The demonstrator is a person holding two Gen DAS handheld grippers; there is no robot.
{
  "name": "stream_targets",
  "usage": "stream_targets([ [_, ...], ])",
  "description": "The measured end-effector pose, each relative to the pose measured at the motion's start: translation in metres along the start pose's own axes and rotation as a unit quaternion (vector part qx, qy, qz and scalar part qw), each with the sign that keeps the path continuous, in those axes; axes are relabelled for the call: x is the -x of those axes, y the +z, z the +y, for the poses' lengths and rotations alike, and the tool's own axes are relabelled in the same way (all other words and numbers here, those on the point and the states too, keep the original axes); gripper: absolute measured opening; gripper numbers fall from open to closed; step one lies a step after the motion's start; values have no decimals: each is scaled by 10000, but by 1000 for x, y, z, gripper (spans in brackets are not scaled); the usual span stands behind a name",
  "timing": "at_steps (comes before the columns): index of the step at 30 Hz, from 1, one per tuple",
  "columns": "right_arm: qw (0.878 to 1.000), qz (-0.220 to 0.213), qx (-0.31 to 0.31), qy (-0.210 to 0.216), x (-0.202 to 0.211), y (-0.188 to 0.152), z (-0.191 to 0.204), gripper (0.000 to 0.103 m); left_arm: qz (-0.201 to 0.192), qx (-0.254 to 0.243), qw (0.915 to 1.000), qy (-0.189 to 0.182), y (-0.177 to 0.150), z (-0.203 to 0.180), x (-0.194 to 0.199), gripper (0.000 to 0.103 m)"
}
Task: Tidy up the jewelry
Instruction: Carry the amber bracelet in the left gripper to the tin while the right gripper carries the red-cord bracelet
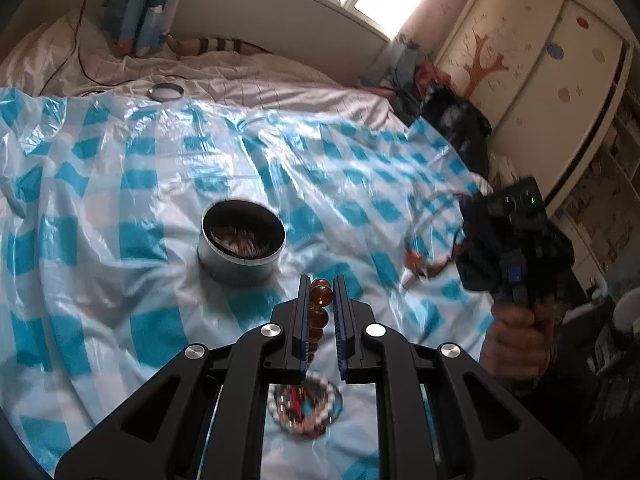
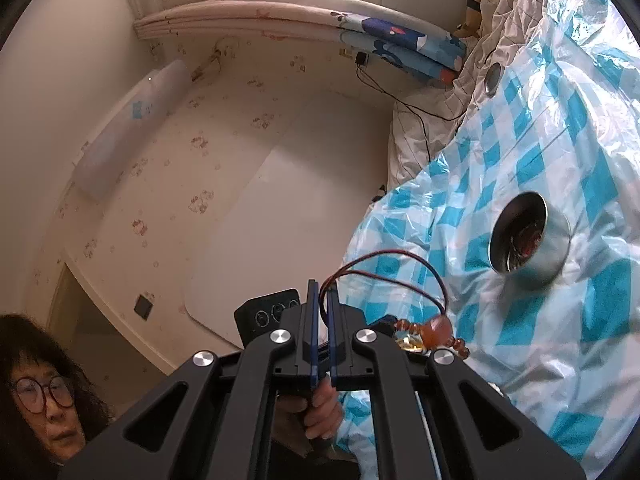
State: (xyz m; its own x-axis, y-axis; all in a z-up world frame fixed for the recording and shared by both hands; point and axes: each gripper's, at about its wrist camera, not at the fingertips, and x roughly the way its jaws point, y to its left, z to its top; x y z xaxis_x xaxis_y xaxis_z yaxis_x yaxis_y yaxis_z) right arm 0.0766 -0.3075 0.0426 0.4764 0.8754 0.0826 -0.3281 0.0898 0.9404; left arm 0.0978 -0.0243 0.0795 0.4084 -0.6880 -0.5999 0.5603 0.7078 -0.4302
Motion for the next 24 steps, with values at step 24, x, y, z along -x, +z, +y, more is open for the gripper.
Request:
stream_targets([
  [24,9987,-184,-464,-127,-24,49,-75,6,103,624,9947,811,56,49,-112,10],
])
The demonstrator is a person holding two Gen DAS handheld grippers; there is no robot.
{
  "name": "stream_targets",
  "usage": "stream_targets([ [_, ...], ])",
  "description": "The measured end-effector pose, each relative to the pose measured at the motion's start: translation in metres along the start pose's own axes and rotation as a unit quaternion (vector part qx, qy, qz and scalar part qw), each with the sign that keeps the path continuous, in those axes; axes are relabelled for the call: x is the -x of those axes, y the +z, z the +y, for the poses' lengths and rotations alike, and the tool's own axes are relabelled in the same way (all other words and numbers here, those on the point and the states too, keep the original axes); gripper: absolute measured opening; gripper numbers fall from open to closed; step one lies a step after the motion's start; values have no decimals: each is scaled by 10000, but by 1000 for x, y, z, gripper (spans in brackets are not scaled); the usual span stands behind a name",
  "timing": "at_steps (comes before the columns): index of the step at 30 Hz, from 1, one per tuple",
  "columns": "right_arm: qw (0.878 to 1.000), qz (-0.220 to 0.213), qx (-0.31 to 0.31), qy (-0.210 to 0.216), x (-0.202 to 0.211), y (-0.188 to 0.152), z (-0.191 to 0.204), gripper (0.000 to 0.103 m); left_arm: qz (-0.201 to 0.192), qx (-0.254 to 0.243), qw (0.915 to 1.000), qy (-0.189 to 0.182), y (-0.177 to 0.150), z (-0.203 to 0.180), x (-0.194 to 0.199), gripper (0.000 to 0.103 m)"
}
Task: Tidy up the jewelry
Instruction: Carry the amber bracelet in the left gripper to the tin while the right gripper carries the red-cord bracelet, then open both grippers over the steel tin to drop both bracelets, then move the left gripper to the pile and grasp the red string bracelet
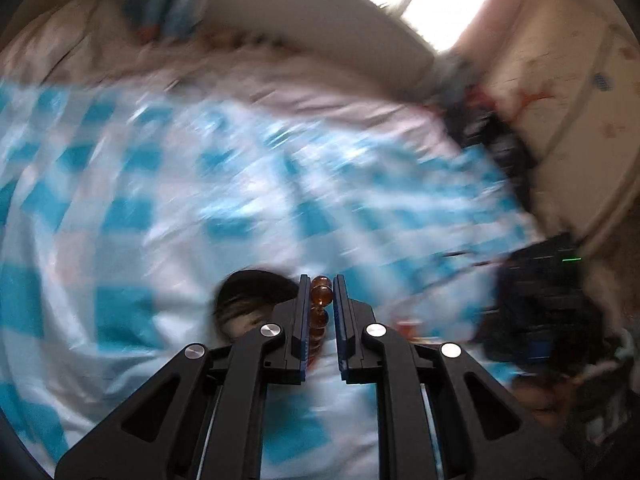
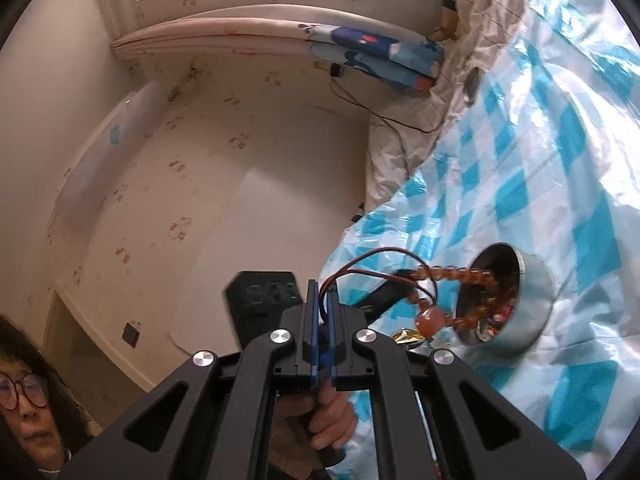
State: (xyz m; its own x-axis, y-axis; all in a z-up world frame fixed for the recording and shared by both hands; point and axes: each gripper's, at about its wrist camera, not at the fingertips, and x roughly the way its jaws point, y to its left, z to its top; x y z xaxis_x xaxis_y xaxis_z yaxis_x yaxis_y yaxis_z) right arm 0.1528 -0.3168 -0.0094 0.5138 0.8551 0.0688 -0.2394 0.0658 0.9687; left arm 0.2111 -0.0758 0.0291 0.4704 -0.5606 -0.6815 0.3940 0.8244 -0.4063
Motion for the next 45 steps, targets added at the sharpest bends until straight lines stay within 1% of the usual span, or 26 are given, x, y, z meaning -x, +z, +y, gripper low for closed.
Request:
stream_targets([
  [1,10000,-8,-77,-34,0,0,-5,6,203,232,9990,313,-5,14,-12,10],
  [2,9999,0,-89,-82,-1,-1,-7,6,264,373,9982,384,-8,20,-15,10],
  [3,9999,12,-86,-109,-2,-2,-7,6,300,526,9975,371,-10,28,-16,10],
  [4,9999,27,-79,-124,-4,-2,-7,6,218,563,9974,384,-10,29,-11,10],
  [7,9997,88,43,-213,-10,-3,-1,6,-11,428,9985,330,-7,23,7,13],
  [10,9995,140,66,-267,-20,-4,0,6,-190,487,9982,289,-8,26,25,20],
  [14,9993,223,120,-286,-39,-2,-2,6,-240,650,9972,280,-15,37,44,26],
  [15,9982,282,197,-487,-47,-1,-4,13,-251,685,9969,298,-18,42,50,28],
  [16,9958,325,261,-811,-52,0,-7,28,-267,719,9965,329,-20,44,54,31],
  [17,9879,396,300,-1472,-60,1,-13,66,-274,719,9965,331,-21,47,58,32],
  [18,9832,421,290,-1750,-64,-1,-19,71,-272,701,9966,330,-23,48,62,33],
  [20,9810,482,86,-1875,-67,-6,-32,71,-262,643,9968,387,-26,50,67,36],
  [22,9797,413,-49,-1962,-64,-7,-38,71,-270,587,9968,466,-29,51,74,39],
  [25,9818,213,-122,-1884,-54,-6,-35,71,-250,561,9968,506,-32,54,79,43],
  [29,9820,127,-146,-1877,-42,-8,-28,71,-169,419,9974,561,-38,53,82,48],
  [32,9798,227,-101,-1984,-39,-13,-19,71,65,97,9987,495,-47,42,77,51],
  [33,9789,294,-57,-2023,-38,-16,-16,72,216,-92,9987,446,-53,36,73,51],
  [35,9753,437,76,-2165,-33,-22,-9,75,419,-297,9981,341,-63,28,67,51],
  [39,9699,517,128,-2374,-20,-32,-4,77,849,-807,9929,185,-86,8,57,51],
  [41,9687,509,46,-2431,-9,-36,-7,78,981,-989,9901,157,-95,1,55,51],
  [45,9686,536,-144,-2423,3,-45,-11,78,1249,-1281,9838,145,-116,-8,52,51],
])
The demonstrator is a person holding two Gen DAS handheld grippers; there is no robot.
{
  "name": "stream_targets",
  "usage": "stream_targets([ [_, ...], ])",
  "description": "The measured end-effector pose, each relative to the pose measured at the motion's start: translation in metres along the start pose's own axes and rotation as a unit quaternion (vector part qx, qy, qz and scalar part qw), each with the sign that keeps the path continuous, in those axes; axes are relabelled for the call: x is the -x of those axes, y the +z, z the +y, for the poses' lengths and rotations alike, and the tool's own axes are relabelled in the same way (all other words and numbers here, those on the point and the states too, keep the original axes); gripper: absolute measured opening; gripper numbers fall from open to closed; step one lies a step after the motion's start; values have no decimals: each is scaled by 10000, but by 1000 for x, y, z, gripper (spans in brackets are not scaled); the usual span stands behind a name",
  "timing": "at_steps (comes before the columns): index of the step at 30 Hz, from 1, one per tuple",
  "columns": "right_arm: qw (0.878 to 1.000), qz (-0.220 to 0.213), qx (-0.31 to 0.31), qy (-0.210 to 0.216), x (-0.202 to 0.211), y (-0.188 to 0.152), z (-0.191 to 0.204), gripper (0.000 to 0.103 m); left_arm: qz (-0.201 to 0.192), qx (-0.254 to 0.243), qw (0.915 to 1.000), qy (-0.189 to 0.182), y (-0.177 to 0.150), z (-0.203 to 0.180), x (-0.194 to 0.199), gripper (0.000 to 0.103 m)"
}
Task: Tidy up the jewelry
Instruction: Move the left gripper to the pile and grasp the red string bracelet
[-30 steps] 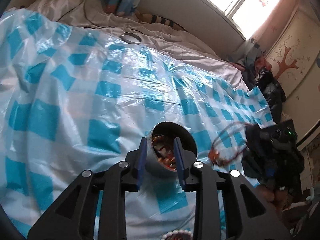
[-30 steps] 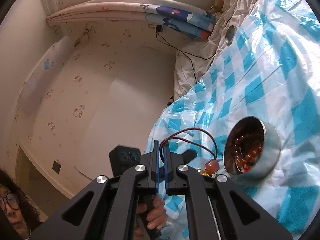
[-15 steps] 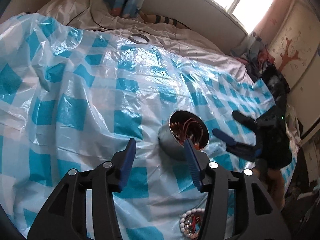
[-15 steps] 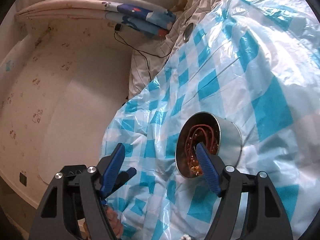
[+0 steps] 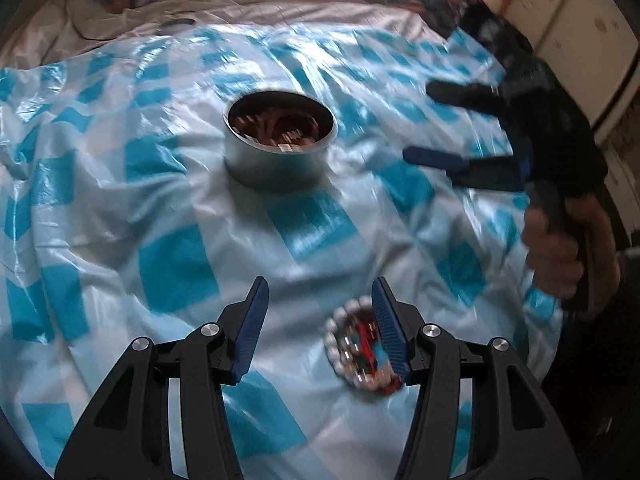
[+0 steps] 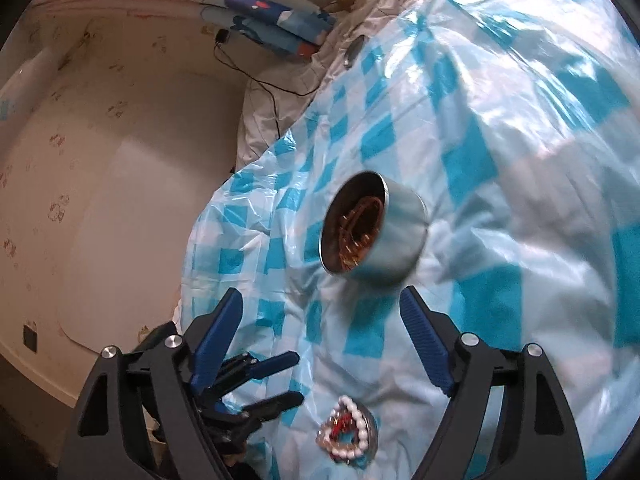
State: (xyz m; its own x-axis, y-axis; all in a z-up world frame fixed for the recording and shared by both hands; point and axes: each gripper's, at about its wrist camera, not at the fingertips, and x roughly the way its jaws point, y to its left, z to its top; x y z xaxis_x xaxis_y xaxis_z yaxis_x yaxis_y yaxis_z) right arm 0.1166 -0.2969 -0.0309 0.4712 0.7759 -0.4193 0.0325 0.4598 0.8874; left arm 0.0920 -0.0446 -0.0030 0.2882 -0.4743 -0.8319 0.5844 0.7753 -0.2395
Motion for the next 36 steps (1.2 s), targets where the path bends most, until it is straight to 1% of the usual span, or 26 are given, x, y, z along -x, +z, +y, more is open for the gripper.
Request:
stream_targets([
  [4,9993,205,255,-169,2,-12,9,78,42,-326,9995,39,-13,-14,1,51],
  [8,9978,338,478,-296,5,-22,20,79,137,-454,9989,60,-22,-19,-2,51],
  [12,9970,453,506,-369,2,-28,20,80,200,-703,9973,84,-30,-31,-6,51],
  [14,9969,484,479,-391,2,-28,19,80,253,-958,9951,56,-33,-39,-7,51],
  [16,9967,514,490,-396,2,-29,18,80,217,-1090,9938,97,-34,-44,-6,51],
  [18,9965,556,486,-378,0,-31,18,80,103,-974,9951,163,-32,-40,-4,51],
  [21,9959,710,479,-298,-6,-35,18,80,-75,-558,9980,297,-24,-25,-1,51],
  [24,9948,799,544,-322,-11,-38,20,80,-142,-206,9993,263,-16,-12,-6,51],
  [28,9947,819,523,-342,-11,-39,18,80,-20,-305,9994,140,-13,-13,-23,51],
  [31,9952,789,463,-356,-8,-37,14,80,159,-579,9982,61,-14,-22,-36,51],
  [32,9954,775,441,-355,-7,-36,13,80,210,-652,9976,51,-15,-25,-38,49],
  [33,9955,764,431,-356,-5,-36,12,80,256,-730,9970,-21,-16,-27,-38,44],
  [34,9956,756,417,-353,-4,-36,11,80,280,-753,9967,-74,-17,-29,-37,32],
  [35,9957,755,410,-351,-3,-36,11,81,295,-771,9966,-83,-17,-30,-35,24],
  [36,9957,756,406,-352,-2,-36,10,81,300,-801,9963,-87,-18,-31,-31,20],
])
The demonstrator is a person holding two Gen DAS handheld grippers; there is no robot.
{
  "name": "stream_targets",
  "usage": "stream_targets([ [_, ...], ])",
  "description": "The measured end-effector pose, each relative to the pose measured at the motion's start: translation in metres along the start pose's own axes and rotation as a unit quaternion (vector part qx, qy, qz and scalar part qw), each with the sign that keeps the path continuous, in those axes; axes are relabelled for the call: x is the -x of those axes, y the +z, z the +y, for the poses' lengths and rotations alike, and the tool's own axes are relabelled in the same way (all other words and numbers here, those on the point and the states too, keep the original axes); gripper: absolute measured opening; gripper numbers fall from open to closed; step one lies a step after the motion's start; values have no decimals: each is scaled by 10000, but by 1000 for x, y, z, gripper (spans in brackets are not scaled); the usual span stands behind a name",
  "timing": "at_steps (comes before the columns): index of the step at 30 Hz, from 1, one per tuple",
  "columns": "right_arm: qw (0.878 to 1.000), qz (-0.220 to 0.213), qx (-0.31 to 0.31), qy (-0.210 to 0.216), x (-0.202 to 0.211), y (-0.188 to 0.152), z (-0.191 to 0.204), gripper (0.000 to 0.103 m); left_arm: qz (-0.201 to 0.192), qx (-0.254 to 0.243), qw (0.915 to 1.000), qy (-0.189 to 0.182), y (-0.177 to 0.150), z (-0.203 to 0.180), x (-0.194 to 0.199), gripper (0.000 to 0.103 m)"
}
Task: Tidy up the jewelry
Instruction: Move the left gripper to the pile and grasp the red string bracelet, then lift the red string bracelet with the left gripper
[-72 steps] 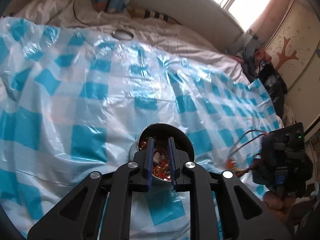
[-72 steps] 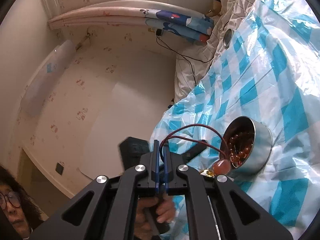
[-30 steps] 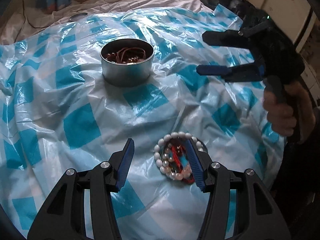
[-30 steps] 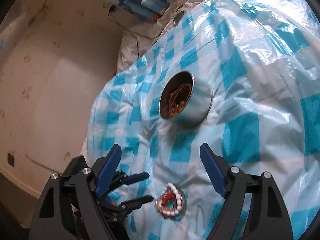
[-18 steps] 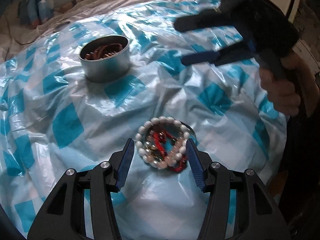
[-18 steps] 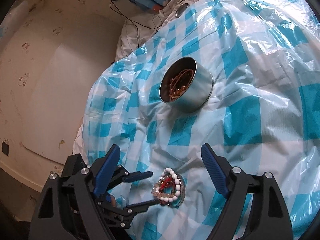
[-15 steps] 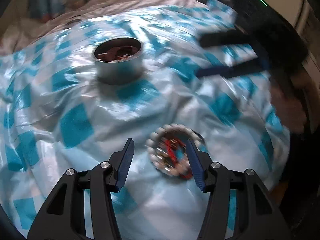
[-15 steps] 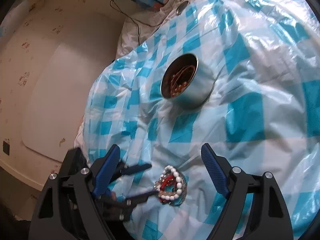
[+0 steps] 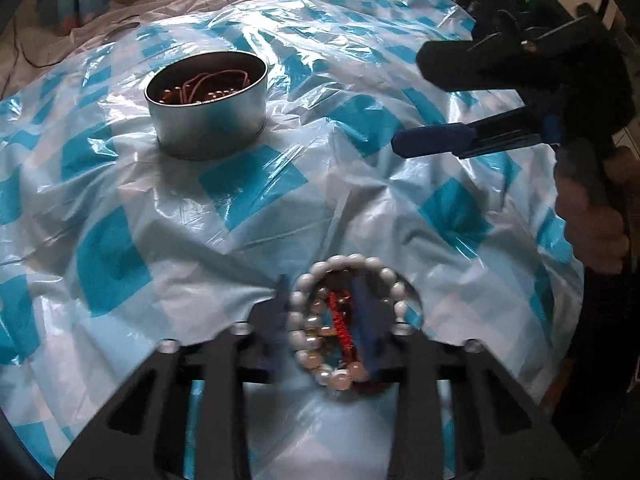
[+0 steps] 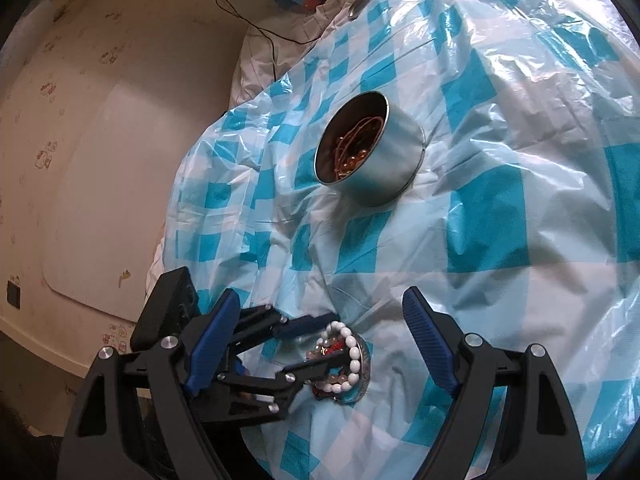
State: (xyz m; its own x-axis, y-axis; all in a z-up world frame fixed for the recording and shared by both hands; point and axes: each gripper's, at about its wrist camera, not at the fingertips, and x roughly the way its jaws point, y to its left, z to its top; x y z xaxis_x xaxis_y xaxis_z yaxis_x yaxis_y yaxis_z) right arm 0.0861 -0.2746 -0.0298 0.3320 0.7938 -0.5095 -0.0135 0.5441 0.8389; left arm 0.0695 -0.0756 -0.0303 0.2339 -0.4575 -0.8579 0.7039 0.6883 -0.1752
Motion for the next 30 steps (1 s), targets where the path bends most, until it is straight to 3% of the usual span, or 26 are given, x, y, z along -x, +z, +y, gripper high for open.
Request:
stream_targets([
  [1,10000,1,-2,-4,1,-1,0,81,-8,-26,10000,-24,-1,-1,3,13],
  [3,10000,7,1,-9,2,-2,0,82,-53,-65,10000,-16,-3,-4,12,13],
  [4,10000,12,2,-10,2,-2,1,82,-86,-96,9999,-15,-3,-5,16,6],
  [13,10000,75,37,0,-3,-5,6,83,-261,83,9996,-16,-6,7,38,6],
  [19,10000,82,28,-20,-3,-6,5,83,-299,309,9988,228,-8,25,44,6],
  [24,9999,123,52,24,-4,-6,4,83,-615,703,9953,-245,-6,41,62,6],
  [27,9998,150,96,24,-6,-7,7,83,-86,698,9945,778,-8,50,39,6],
  [30,9997,201,152,59,-9,-8,9,83,-86,1066,9930,501,-13,63,35,6],
])
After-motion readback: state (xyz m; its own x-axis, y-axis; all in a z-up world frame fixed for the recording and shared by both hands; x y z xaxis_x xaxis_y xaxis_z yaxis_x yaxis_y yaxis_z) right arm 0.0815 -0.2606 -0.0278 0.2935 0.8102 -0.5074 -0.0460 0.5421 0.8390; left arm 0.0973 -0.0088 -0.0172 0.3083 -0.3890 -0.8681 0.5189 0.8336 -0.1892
